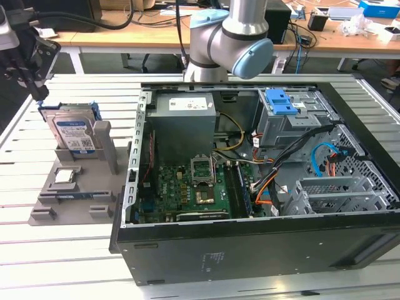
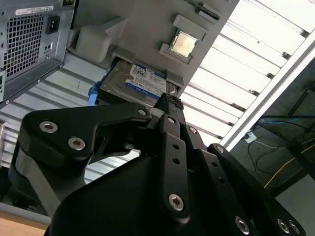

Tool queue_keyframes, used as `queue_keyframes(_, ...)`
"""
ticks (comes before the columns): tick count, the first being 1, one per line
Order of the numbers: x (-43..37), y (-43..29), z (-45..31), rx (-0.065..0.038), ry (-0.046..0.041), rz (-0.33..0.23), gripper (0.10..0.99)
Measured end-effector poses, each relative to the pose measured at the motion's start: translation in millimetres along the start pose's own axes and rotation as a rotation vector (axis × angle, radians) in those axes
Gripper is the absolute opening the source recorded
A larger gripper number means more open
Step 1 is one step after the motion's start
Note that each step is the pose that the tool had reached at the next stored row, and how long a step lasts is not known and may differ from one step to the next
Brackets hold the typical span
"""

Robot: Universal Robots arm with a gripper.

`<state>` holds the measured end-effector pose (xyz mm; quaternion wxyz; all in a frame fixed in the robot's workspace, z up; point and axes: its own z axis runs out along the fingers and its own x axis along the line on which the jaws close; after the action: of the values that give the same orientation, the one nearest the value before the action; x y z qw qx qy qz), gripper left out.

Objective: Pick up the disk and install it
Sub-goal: 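Reach for the disk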

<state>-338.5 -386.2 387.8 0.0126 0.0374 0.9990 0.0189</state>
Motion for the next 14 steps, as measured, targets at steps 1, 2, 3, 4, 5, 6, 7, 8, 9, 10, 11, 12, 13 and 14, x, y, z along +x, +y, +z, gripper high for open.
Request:
queue_keyframes(1,0.7,0.0,0.3,0.0,-0.0002,0.0,0.106)
queue_keyframes(2,0.7,0.0,0.4,0.0,-0.0001,0.0,0.106)
queue_keyframes(3,0.7,0.0,0.4,0.0,0.0,0.0,0.106)
queue_keyframes(4,0.7,0.0,0.4,0.0,0.0,0.0,0.106)
queue_keyframes(5,0.8,0.0,0.4,0.0,-0.0001,0.0,0.106)
queue_keyframes(6,0.8,0.0,0.5,0.0,-0.0001,0.0,0.106)
queue_keyframes(7,0.8,0.0,0.5,0.0,-0.0001,0.0,0.106)
queue_keyframes(8,0.8,0.0,0.5,0.0,-0.0001,0.0,0.106)
queue_keyframes(9,0.8,0.0,0.5,0.0,-0.0001,0.0,0.106)
queue_keyframes(10,0.8,0.0,0.5,0.0,-0.0001,0.0,0.106)
queue_keyframes(11,0.8,0.0,0.5,0.0,0.0,0.0,0.106)
queue_keyframes(12,0.8,0.0,0.5,0.0,-0.0001,0.0,0.106)
queue_keyframes(13,0.8,0.0,0.5,0.0,0.0,0.0,0.106)
queue_keyframes(14,0.8,0.0,0.5,0.0,-0.0001,0.0,0.106)
